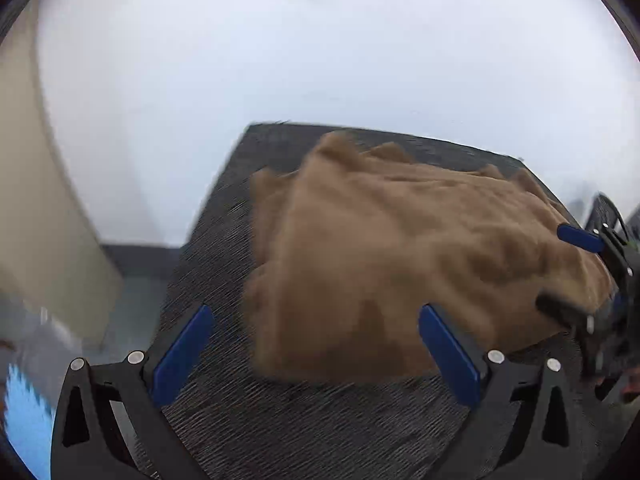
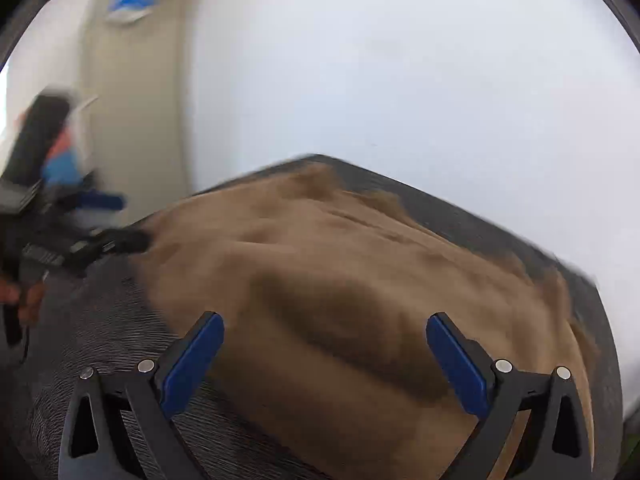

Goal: Fold clothes

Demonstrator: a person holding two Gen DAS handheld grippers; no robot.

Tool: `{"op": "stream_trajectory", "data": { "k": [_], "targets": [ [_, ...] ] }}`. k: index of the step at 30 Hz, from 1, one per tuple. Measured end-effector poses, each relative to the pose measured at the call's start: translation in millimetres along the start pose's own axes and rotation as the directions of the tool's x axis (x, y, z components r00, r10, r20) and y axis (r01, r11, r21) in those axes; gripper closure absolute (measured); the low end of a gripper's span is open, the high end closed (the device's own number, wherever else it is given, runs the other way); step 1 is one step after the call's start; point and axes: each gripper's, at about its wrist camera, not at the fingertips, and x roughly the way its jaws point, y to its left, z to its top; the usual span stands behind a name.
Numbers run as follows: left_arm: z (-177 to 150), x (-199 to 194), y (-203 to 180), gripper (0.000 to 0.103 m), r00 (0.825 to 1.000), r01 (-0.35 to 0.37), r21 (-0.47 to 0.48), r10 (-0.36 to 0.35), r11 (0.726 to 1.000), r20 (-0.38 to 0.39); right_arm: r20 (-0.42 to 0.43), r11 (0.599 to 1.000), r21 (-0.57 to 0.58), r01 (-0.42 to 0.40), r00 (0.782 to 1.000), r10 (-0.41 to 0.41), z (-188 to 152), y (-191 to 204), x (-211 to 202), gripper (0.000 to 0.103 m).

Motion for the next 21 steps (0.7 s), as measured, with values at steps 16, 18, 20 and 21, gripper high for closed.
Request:
{"op": "stream_trajectory", "data": {
  "k": [16, 18, 20, 21],
  "targets": [
    [-32.6, -36.2, 105.0, 0.0, 0.999, -0.013, -0.266, 0.024, 0.964, 0.039, -0.062, 0.946, -0.313, -0.082, 0.996, 0.065, 31.7, 126.2, 73.1, 0.0],
    [-32.0, -36.0, 102.9, 0.0, 0.999, -0.002, -0.261, 0.013, 0.965, 0.041, -0.067, 0.971, -0.226, -0.074, 0.996, 0.06, 27.8, 110.0, 67.3, 0.0],
    [-31.4, -34.1, 96.3, 0.0, 0.999, 0.015, -0.245, -0.006, 0.969, 0.039, -0.073, 0.988, -0.137, -0.065, 0.996, 0.055, 23.8, 93.9, 61.4, 0.0],
    [-31.1, -33.1, 92.8, 0.0, 0.999, 0.024, -0.237, -0.016, 0.971, 0.037, -0.076, 0.994, -0.092, -0.06, 0.996, 0.053, 21.8, 85.9, 58.5, 0.0]
  ]
}}
